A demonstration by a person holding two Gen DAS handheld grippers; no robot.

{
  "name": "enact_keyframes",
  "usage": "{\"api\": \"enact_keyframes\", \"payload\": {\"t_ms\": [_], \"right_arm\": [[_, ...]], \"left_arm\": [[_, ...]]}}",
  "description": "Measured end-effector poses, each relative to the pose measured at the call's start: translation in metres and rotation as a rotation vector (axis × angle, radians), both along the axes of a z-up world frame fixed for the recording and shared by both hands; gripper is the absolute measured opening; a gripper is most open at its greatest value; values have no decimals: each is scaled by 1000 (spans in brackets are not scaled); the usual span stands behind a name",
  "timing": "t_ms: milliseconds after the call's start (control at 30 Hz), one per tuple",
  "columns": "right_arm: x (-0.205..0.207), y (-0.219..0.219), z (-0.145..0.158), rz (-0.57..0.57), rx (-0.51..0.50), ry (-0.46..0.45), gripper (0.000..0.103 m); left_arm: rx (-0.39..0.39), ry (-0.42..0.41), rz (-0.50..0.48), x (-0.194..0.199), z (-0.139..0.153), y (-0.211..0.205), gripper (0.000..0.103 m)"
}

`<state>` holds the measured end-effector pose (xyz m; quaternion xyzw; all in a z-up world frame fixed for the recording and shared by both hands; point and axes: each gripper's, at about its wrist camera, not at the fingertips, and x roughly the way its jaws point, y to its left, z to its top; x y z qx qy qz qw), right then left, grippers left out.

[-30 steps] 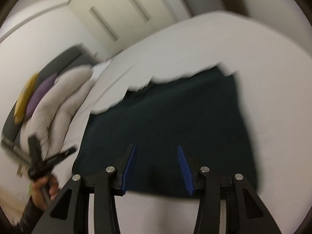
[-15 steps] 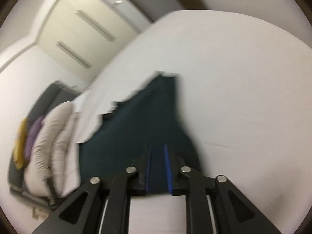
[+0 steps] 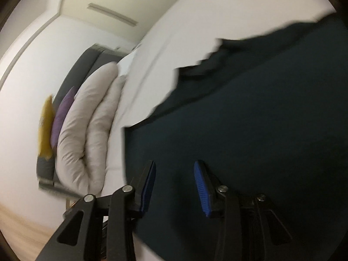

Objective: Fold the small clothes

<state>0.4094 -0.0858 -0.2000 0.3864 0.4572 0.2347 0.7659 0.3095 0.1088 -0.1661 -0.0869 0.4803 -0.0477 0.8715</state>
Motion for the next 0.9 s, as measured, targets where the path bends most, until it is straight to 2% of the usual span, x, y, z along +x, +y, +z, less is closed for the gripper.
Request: {"api": "enact_keyframes", "payload": {"t_ms": [133, 233, 267, 300, 367, 500, 567, 600, 633, 667, 700, 767, 833, 900], "right_arm": [[-18, -58, -1, -142, 36, -18, 20], [-34, -100, 3, -320, 33, -5, 22], [-42, -111, 8, -370, 33, -10, 28], [-47, -117, 13, -395, 33, -20, 39], [-60, -121, 28, -412, 28, -66, 55], [-63, -98, 50, -321, 56, -123, 56], [-57, -76, 56, -247, 79, -142, 56], [-55, -65, 58, -215, 88, -147, 56], [-53, -54, 58, -185, 92, -148, 56], [-49, -41, 58, -151, 94, -145, 56], [-49, -36, 56, -132, 94, -140, 57], [-43, -18, 49, -91, 88, -118, 57], [-41, -9, 39, -72, 84, -92, 57], [-34, -2, 23, -55, 75, -25, 57]], "left_arm": [[-10, -5, 5, 7, -2, -4, 7], [-52, -20, 26, 3, -1, 1, 7], [-77, -22, 36, 4, 0, 2, 7], [-106, -19, 51, 2, 1, 6, 7], [-155, -18, 94, -5, 5, 14, 7], [-251, -36, 206, -32, 15, 33, 8], [-329, -43, 258, -52, 16, 42, 20], [-376, -47, 281, -62, 15, 46, 35], [-418, -54, 293, -70, 14, 47, 58], [-477, -62, 307, -79, 13, 48, 69], [-493, -56, 333, -86, 13, 47, 82], [-550, -50, 358, -93, 10, 45, 82], [-668, -11, 355, -90, 0, 41, 82], [-734, 12, 361, -87, -7, 34, 82]]}}
